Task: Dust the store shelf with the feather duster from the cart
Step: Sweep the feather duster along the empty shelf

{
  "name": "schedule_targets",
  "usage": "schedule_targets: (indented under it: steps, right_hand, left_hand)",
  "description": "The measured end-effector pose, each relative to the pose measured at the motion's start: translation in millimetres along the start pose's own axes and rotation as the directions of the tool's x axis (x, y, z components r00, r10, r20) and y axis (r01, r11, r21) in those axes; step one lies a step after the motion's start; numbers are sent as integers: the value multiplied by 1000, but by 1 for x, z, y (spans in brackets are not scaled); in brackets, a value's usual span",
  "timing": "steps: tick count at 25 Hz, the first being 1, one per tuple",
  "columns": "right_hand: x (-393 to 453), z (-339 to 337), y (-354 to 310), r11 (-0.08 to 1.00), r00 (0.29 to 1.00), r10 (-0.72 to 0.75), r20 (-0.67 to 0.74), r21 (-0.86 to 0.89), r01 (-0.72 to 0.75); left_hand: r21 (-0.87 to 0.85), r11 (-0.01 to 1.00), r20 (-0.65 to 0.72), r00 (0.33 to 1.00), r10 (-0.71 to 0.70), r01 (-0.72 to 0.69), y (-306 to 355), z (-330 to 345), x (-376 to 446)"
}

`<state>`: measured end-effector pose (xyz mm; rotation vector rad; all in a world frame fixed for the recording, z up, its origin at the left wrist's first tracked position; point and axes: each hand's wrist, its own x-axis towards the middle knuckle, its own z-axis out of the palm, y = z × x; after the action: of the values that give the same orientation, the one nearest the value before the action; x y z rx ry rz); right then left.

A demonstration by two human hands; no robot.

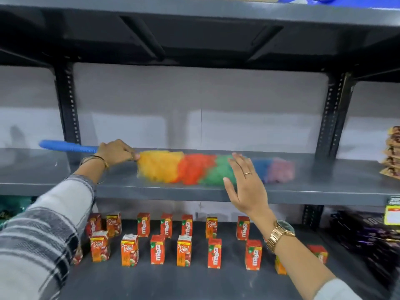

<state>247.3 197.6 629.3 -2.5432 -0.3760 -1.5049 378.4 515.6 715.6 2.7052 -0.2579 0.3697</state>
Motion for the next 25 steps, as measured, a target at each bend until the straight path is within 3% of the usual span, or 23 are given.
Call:
schedule_targets:
  steps: [2,4,6,8,9,12,14,16,18,20,22,23,25]
  right_hand:
    - [-1,-1,-2,1000,1000,-9,-3,-13,9]
    - [0,-2,-3,999,1000,-23,6,-39,23]
    - [1,-2,-6,996,999,-37,23,-80,39]
    - [4,2,-17,995,999,-30,36,-92,34]
    - [6,6,-28,996,999,-28,44,-78,31]
    - [11,26,-65,999,996,-45,78,-15,47]
    - [15,36,-81,999,996,-40,86,31,37]
    - [18,42,-91,995,997,-7,75,98,-1]
    - [20,46,-101,990,998,-2,61,144,-7]
    - [22,51,-114,986,998,-24,62,164,14]
    - [24,56,-127,979,996,-36,83,202,18]
    - [25,59,-133,976,995,-45,94,217,23]
    - [27,66,-144,967,991,-75,112,250,45]
  left_hand:
    - [155,981,-266,961,-76,120,5,-1,1]
    - [125,983,-391,917,-77,136,3,-6,-1]
    - [26,995,-249,964,-89,98,-18,-14,-7]
    - [84,992,-84,992,-92,99,-38,-12,-19]
    - [128,983,-112,986,-119,133,-41,-7,-24]
    - [61,977,-436,886,-157,203,-25,-7,-33]
    - [-74,990,-386,912,-139,120,-36,-18,-36]
    - [-150,984,-182,976,-121,94,-62,-33,-45]
    - [-10,986,-94,982,-167,167,-82,-38,-57]
    - [103,957,-280,931,-235,272,-80,-37,-62]
    - [33,953,-449,856,-256,302,-72,-40,-67]
    - [-5,960,-466,849,-250,279,-76,-44,-68]
    - [-17,967,-361,900,-243,255,-96,-54,-80]
